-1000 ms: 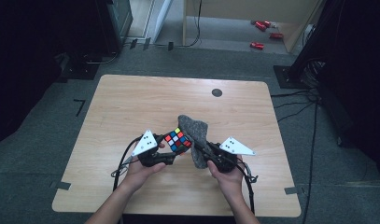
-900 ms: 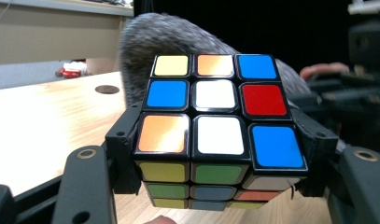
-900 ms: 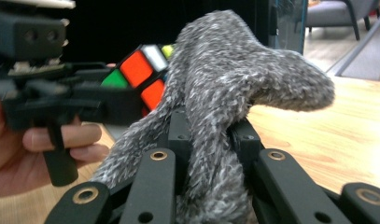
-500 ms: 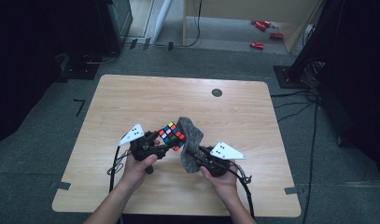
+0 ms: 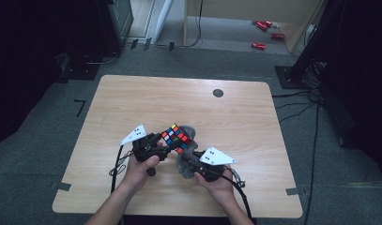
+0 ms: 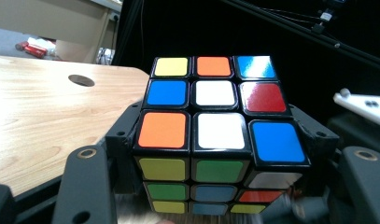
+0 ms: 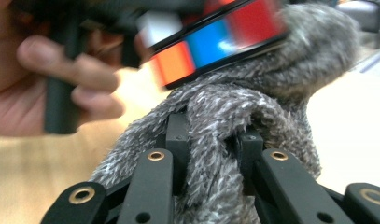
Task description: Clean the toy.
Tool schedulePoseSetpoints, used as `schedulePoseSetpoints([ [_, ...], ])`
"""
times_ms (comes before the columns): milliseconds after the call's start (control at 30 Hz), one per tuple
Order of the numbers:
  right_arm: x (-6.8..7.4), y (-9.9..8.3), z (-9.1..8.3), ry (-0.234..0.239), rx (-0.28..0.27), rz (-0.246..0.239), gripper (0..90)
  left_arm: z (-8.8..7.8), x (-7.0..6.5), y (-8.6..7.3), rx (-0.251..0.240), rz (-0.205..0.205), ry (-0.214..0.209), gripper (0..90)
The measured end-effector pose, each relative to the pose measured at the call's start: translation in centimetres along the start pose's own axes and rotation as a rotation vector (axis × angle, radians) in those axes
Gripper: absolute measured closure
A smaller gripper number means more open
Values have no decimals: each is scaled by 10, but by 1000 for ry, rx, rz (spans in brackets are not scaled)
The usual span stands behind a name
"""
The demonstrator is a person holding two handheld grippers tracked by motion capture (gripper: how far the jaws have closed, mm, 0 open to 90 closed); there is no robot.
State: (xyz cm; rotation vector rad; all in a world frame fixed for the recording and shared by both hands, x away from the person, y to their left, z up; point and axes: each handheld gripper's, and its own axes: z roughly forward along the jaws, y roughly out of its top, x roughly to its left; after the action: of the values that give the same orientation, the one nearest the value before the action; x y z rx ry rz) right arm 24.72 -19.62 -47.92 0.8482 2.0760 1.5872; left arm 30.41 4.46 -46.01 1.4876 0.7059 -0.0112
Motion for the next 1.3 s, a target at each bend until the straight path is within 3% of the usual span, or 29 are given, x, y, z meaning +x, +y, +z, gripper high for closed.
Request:
schedulePoseSetpoints([
  [67,-9,2,-6,-31,-39,33,746,0,0,0,1,1,-4,350],
  [133,-11,3,-9,-41,-52,31,741,1,0,0,-1,-6,-8,349],
  [267,7,-2,-1,6,-17,-70,733,0,2,0,1,-14,8,349],
  [367,14,-4,4,18,5,-98,734,-1,3,0,1,-14,12,349],
  [567,2,0,-5,-10,-33,-55,736,0,3,0,-1,-16,4,349],
  [767,16,-8,6,20,10,-92,735,0,4,0,15,-15,18,349],
  [867,14,-5,4,16,14,-104,735,-1,4,0,5,-17,11,350],
  [933,9,-3,0,-8,0,-103,736,0,4,0,5,-17,12,349],
  [1067,-2,-1,-6,-58,-31,-50,738,2,4,-2,18,-19,14,350],
  [1200,4,-4,-1,-31,-17,-59,735,2,4,-2,18,-27,15,350],
  [1300,15,-6,4,-1,12,-100,733,1,5,-1,15,-29,14,349],
])
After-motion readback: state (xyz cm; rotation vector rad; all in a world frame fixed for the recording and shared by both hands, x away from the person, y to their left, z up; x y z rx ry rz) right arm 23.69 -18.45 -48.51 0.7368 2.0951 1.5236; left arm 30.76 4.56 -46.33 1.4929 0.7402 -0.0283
